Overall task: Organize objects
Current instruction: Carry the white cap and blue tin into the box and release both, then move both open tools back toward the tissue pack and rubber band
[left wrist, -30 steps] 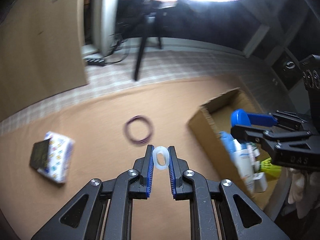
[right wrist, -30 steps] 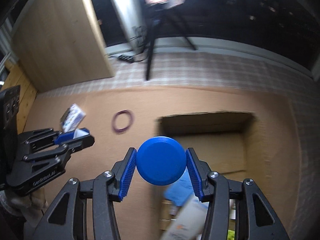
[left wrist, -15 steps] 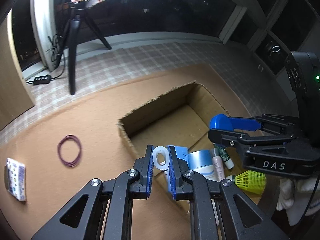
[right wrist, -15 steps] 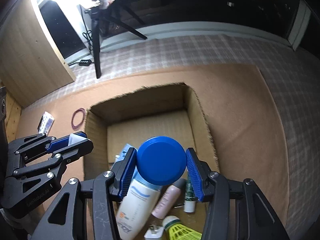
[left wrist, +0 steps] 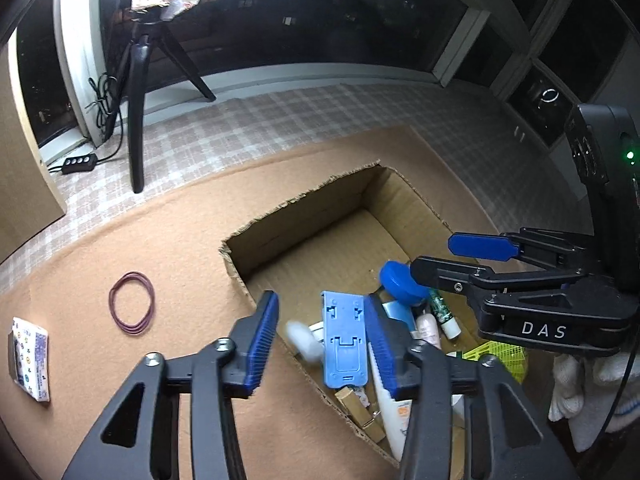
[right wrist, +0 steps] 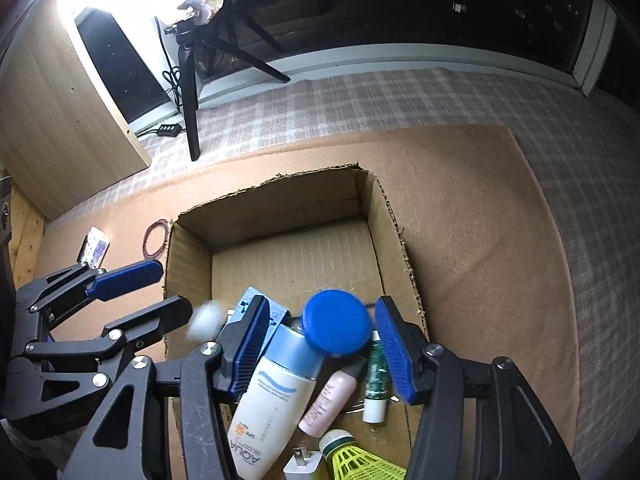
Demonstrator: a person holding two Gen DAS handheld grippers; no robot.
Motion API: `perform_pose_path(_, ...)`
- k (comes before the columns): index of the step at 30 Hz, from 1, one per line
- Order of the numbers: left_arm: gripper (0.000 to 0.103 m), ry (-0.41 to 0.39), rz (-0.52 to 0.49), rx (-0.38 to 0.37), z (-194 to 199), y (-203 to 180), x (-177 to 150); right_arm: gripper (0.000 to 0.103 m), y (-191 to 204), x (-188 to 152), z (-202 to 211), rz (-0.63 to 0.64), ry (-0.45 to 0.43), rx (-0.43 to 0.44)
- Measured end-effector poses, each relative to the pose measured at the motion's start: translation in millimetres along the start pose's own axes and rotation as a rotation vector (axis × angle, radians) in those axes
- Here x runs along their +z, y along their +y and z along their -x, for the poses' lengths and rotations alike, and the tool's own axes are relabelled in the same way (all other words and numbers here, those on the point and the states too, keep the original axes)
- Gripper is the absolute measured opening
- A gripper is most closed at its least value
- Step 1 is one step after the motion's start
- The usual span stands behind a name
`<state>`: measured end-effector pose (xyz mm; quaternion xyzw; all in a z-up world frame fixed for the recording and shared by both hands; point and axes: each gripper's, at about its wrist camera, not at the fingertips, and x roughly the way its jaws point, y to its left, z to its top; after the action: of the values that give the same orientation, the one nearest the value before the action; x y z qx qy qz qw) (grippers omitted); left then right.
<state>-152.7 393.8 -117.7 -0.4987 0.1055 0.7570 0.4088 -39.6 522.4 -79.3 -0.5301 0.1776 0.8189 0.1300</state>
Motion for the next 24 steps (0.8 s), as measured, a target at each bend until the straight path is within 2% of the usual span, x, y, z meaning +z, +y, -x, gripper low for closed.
perform_pose_path(9,0.049,-0.021,0.030,0.012,25.6,25.2,-8.7,0.053,11.3,-2.9,9.0,-0.021,-0.027,0.025)
perform_pose_path(14,0.049,-0.038,0.062,0.042,50.0,53.1,-22.0,0.053,30.6,-6.5,16.8,-0.010,-0.049,0.066)
perform_pose_path(20,0.049,-0.063,0.135,0.096,85.4,101.5,-47.4,0.053,73.7,-4.2,23.8,0.056,-0.063,0.116)
perform_pose_path(24,0.049,-0.082,0.187,0.129,112.1,135.4,-72.6,0.053,115.9,1.3,25.1,0.130,-0.063,0.152)
